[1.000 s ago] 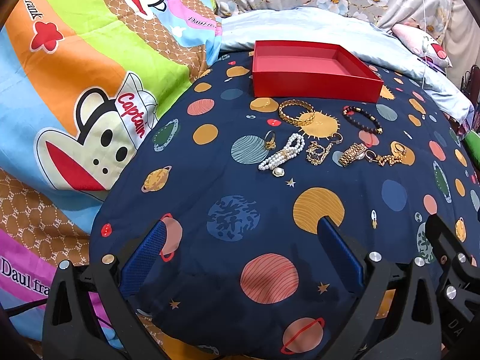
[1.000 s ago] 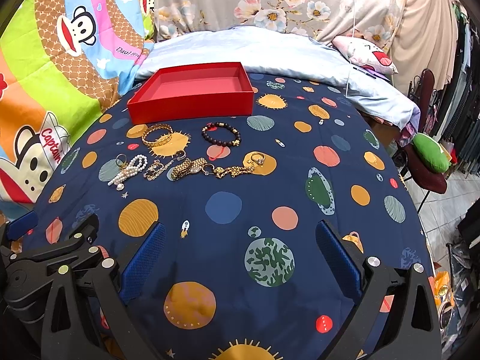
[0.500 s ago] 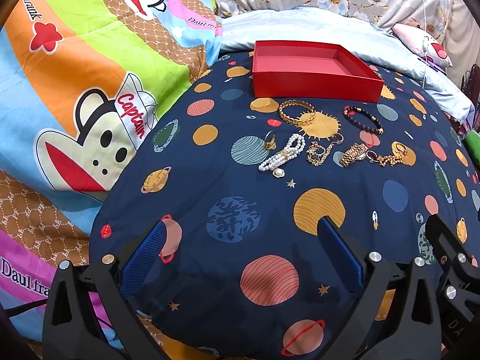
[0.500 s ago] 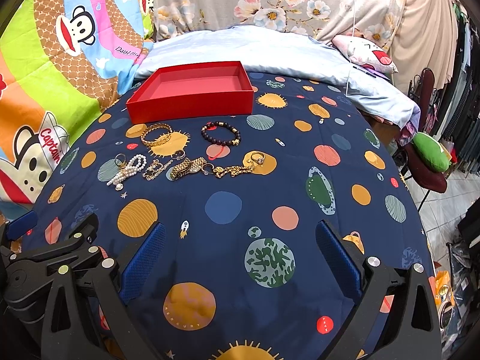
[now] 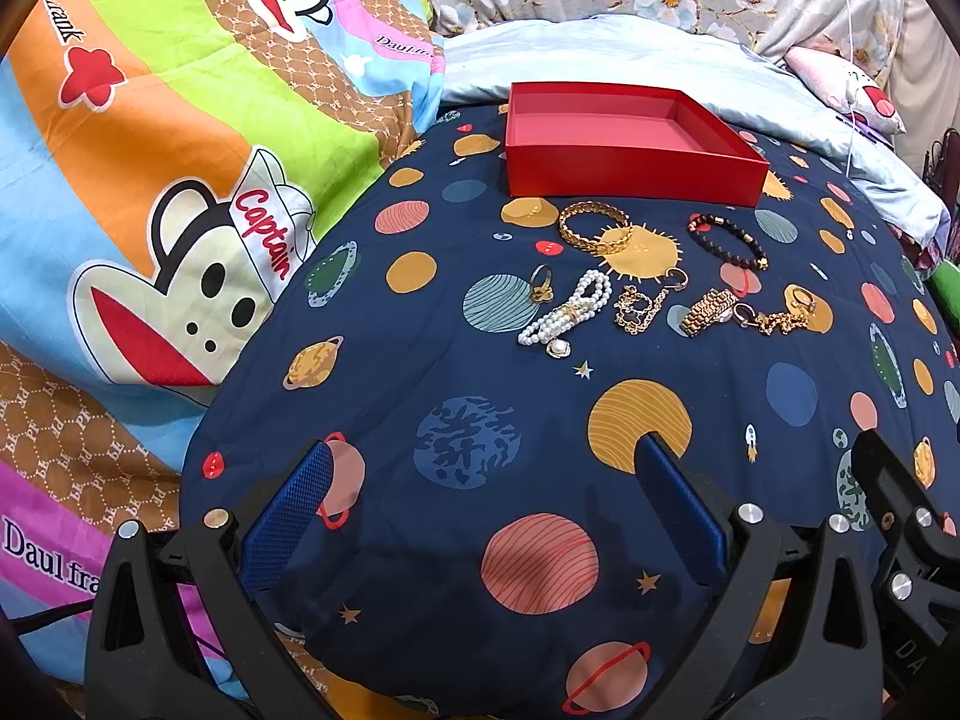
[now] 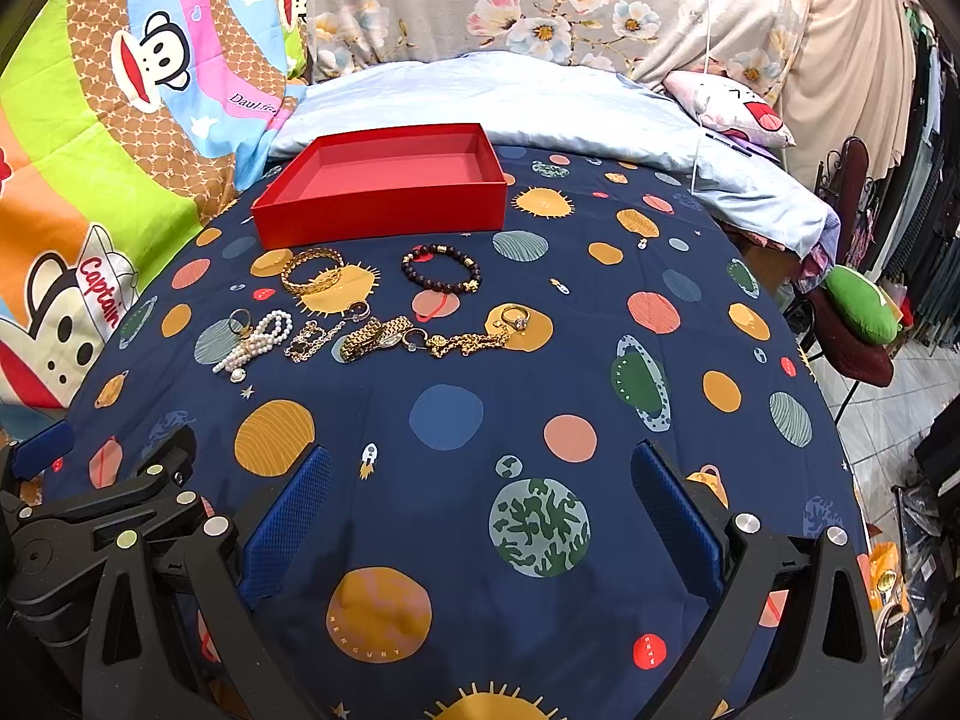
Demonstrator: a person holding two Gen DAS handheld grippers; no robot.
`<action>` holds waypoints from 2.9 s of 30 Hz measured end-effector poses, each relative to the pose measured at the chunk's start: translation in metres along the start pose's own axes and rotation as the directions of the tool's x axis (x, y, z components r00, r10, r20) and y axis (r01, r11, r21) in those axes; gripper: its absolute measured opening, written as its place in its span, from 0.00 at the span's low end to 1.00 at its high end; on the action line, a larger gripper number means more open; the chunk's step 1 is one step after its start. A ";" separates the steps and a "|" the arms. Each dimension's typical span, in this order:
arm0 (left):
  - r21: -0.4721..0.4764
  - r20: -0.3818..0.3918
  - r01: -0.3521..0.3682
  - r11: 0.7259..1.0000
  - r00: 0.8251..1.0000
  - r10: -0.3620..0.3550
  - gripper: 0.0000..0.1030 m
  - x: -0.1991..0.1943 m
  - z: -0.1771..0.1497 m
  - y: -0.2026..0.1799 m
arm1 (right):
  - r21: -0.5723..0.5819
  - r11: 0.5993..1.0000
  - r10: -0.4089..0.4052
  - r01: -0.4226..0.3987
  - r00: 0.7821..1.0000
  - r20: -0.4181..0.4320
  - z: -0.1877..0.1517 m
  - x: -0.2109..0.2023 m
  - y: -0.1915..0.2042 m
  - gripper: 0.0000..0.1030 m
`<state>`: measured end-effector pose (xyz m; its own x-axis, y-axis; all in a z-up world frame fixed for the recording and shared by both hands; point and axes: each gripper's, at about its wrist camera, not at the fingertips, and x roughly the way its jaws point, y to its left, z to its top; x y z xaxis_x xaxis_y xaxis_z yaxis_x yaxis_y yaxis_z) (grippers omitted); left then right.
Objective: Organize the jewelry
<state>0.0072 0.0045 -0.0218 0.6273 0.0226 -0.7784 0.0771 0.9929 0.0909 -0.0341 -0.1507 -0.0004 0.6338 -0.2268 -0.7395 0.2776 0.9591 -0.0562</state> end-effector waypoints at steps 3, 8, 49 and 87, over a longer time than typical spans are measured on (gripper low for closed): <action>0.000 0.000 0.001 1.000 1.000 -0.001 0.95 -0.001 0.000 0.000 | 0.000 1.000 0.000 0.000 1.000 0.000 0.000 0.000 0.000 0.95; 0.001 0.000 0.000 1.000 1.000 0.000 0.95 -0.001 0.001 0.000 | 0.001 1.000 0.000 0.000 1.000 -0.001 0.000 0.001 0.000 0.95; -0.038 -0.046 0.180 0.983 0.982 -0.182 0.93 0.092 0.040 -0.003 | 0.073 0.996 0.060 -0.052 0.992 -0.110 0.021 0.096 -0.025 0.95; -0.088 -0.032 0.327 0.941 0.943 -0.330 0.13 0.090 0.042 0.025 | 0.104 0.966 0.252 -0.238 0.958 -0.141 0.056 0.127 0.038 0.39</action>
<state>0.0978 0.0260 -0.0636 0.5418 -0.3031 -0.7840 0.2094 0.9520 -0.2233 0.0968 -0.1528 -0.0590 0.5749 0.0479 -0.8168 0.1919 0.9625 0.1916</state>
